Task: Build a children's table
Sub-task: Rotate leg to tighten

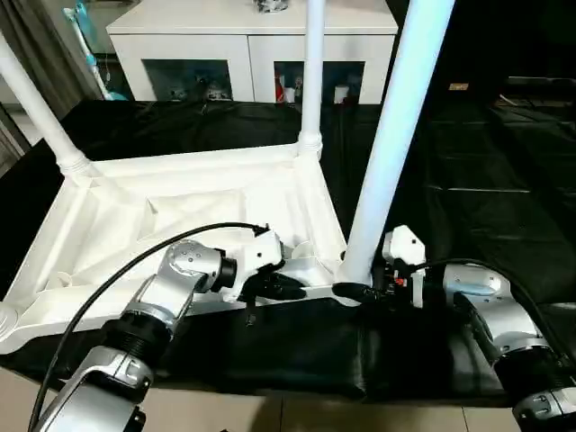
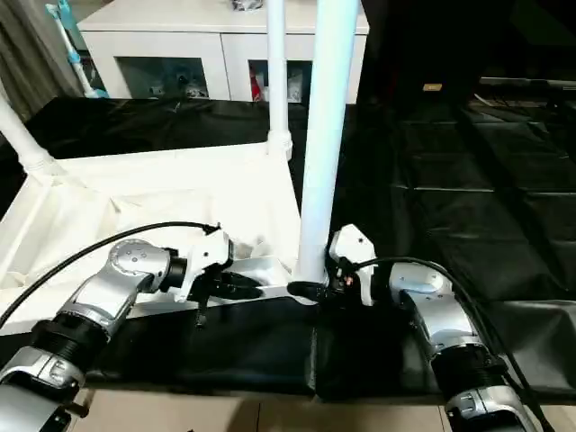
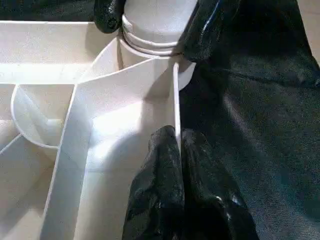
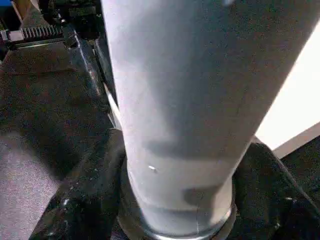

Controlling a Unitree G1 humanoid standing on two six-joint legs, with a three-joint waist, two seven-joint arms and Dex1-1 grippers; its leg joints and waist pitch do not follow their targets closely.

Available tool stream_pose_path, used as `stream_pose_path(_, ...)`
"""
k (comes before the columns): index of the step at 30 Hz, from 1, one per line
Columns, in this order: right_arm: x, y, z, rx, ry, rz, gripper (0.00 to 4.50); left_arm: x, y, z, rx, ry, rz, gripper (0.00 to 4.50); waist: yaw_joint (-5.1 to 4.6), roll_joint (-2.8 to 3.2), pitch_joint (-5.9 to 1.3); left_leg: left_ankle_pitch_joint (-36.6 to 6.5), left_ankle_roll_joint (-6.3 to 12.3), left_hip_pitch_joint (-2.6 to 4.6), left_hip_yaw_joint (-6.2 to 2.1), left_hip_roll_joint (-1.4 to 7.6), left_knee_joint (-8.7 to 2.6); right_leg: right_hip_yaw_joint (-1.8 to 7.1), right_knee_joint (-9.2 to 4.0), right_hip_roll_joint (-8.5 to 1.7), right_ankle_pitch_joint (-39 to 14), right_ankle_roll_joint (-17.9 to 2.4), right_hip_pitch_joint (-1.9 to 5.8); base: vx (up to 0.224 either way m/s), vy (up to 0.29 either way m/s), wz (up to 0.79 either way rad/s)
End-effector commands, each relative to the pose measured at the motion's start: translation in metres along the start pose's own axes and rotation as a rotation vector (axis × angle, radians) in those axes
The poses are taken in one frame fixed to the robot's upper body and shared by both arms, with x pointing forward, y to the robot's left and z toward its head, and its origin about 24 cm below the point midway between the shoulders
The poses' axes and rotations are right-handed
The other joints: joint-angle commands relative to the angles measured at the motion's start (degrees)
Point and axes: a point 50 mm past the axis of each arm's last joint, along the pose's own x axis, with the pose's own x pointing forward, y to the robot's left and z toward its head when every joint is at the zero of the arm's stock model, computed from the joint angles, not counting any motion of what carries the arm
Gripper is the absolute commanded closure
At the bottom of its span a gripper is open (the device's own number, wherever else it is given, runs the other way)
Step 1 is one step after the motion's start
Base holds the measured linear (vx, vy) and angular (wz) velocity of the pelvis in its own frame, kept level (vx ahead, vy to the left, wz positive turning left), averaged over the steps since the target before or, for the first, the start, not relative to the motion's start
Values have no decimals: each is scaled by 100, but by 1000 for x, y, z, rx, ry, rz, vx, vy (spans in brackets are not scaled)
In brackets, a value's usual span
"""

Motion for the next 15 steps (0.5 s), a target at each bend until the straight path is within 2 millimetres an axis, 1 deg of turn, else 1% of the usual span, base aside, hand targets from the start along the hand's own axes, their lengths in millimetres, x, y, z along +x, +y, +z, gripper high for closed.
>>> stream_pose_path(1, -4, -3, 1, -4, 7, 6, 187, -1, -4, -7, -17, 32, -26, 450, -3, -96, -331, -587, 732, -16, -29, 119, -292, 190, -258, -239, -67, -1582, 342, 0, 0, 0)
stream_pose_path(3, -4, -3, 1, -4, 7, 6, 187, -1, -4, -7, -17, 32, -26, 450, -1, -92, -332, -589, 728, -11, -29, 122, -290, 190, -258, -239, -79, -1586, 337, 0, 0, 0)
stream_pose_path(7, 3, 0, -1, 10, -10, -6, 187, -1, -4, -7, -20, 37, -23, 450, -8, -87, -327, -654, 694, -17, -33, 120, -294, 188, -262, -241, -156, -1586, 338, 0, 0, 0)
stream_pose_path(8, 5, 0, -1, 14, -14, -17, 187, -1, -4, -7, -21, 37, -22, 450, -9, -91, -327, -668, 683, -16, -32, 120, -293, 189, -264, -239, -174, -1579, 338, 0, 0, 0)
stream_pose_path(9, 8, -3, -2, 35, -16, -63, 187, 0, -2, -8, -25, 42, -9, 450, -11, -78, -320, -699, 650, -17, -35, 121, -299, 192, -268, -243, -241, -1566, 332, 0, 0, 0)
stream_pose_path(10, 9, -5, -3, 48, -17, -91, 187, 0, -2, -8, -28, 45, -1, 450, -17, -80, -316, -742, 630, -14, -32, 117, -301, 190, -277, -239, -304, -1555, 327, 0, 0, 0)
stream_pose_path(11, 10, -5, -3, 53, -16, -104, 187, 0, -1, -9, -31, 47, 5, 450, -41, -79, -294, -919, 521, -24, -40, 115, -325, 187, -307, -244, -589, -1493, 333, 0, 0, 0)
stream_pose_path(12, 13, -10, -5, 74, -10, -175, 187, 1, 1, -10, -46, 56, 38, 450, -51, -77, -282, -1002, 471, -19, -41, 116, -337, 189, -324, -243, -747, -1455, 320, 0, 0, 0)
stream_pose_path(13, 19, -14, -8, 113, -8, -267, 188, 4, 5, -12, -66, 65, 84, 450, -85, -60, -263, -1187, 352, -5, -42, 97, -352, 192, -362, -250, -1117, -1376, 307, 0, 0, 0)
stream_pose_path(14, 24, -17, -10, 148, -6, -348, 188, 7, 9, -13, -88, 74, 132, 450, -127, -69, -248, -1334, 227, 9, -57, 84, -374, 194, -414, -260, -1544, -1250, 304, 0, 0, 0)
stream_pose_path(15, 24, -17, -10, 148, -6, -348, 188, 7, 9, -13, -88, 74, 132, 450, -127, -69, -248, -1334, 227, 9, -57, 84, -374, 194, -414, -260, -1544, -1250, 304, 0, 0, 0)
